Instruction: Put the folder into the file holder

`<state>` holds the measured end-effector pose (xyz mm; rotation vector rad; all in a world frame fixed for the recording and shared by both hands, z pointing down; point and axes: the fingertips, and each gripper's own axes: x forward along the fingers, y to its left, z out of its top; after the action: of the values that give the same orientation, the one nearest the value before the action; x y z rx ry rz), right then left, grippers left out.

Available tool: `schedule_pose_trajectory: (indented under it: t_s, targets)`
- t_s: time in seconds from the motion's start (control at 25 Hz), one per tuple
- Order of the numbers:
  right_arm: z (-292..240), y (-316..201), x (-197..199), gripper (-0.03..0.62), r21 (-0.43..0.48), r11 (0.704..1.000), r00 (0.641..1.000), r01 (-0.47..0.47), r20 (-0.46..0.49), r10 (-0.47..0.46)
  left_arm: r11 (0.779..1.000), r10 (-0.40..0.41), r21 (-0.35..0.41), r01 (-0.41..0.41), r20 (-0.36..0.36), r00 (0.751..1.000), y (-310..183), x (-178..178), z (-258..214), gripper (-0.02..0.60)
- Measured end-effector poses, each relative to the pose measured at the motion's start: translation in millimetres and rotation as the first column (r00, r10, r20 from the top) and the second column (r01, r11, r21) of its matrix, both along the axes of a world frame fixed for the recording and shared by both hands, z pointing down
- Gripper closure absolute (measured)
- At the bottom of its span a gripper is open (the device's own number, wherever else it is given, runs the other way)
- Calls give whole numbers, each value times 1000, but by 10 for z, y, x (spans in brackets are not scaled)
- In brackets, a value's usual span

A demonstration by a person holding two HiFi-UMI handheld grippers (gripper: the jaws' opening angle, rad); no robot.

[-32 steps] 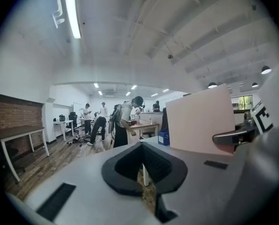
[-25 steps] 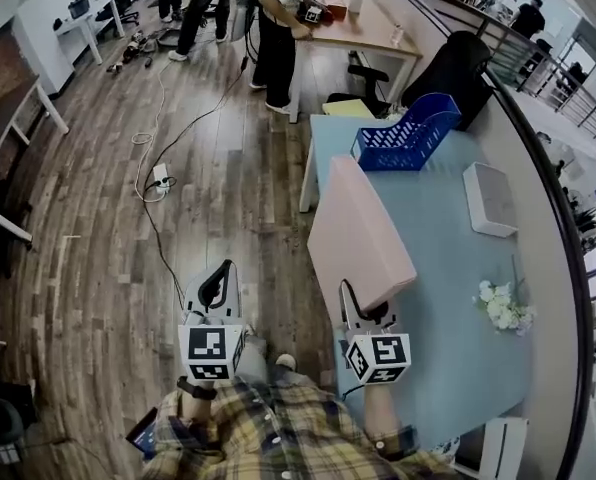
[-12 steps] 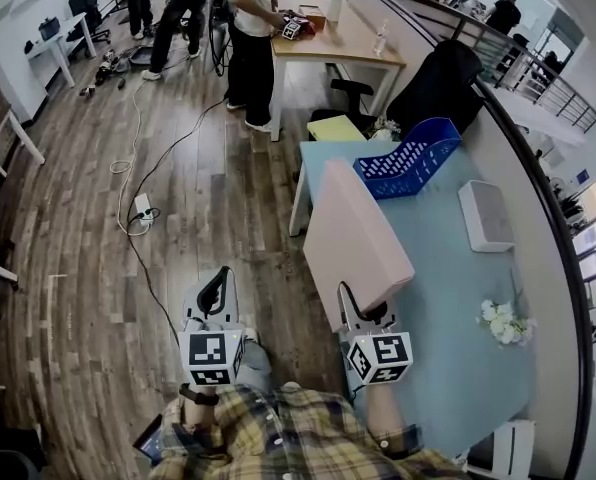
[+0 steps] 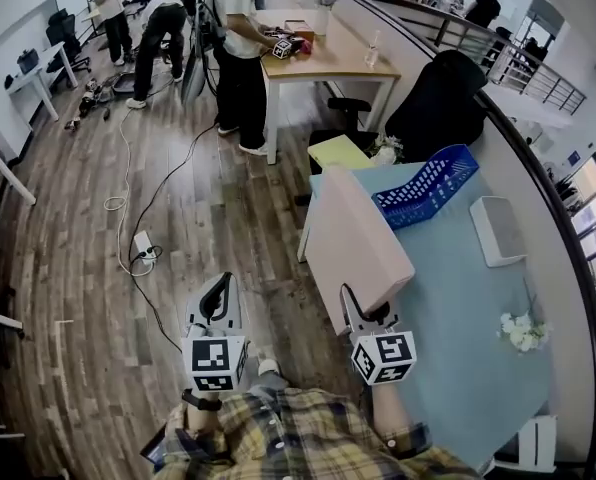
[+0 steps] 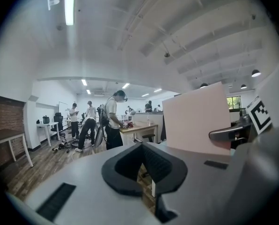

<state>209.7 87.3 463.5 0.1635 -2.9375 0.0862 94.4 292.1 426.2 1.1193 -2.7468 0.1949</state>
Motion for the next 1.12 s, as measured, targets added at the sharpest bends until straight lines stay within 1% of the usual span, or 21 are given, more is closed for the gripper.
schedule_pose_trajectory:
  t_s: [0.2, 0.36, 0.68, 0.8, 0.92, 1.04, 1.12]
  targets:
    - [47, 102, -264, 431, -19, 999, 1000, -29, -2, 29, 1000, 21, 0, -21, -21, 1000, 73, -264, 103, 591]
    - [88, 195, -445, 431, -18, 999, 999, -26, -25, 26, 1000, 29, 1, -29, -44, 999, 146, -411, 180, 591]
    - [158, 64, -857, 431, -38, 998, 998, -53, -34, 52, 999, 47, 4, -47, -69, 997, 29, -846, 299, 591]
    - [170, -77, -1069, 431, -45, 996, 997, -71, -35, 69, 997, 71, 4, -71, -59, 996, -130, -1079, 281, 591]
    - [185, -300, -1365, 431, -54, 994, 995, -100, -29, 98, 995, 104, 4, -104, -50, 993, -389, -1398, 275, 591]
    - [157, -546, -1682, 431, -78, 987, 990, -142, -14, 141, 988, 156, 2, -157, -44, 987, -737, -1776, 233, 591]
    - [103, -719, -1849, 431, -88, 980, 984, -176, -6, 177, 979, 204, -1, -204, -38, 978, -1006, -1997, 169, 591]
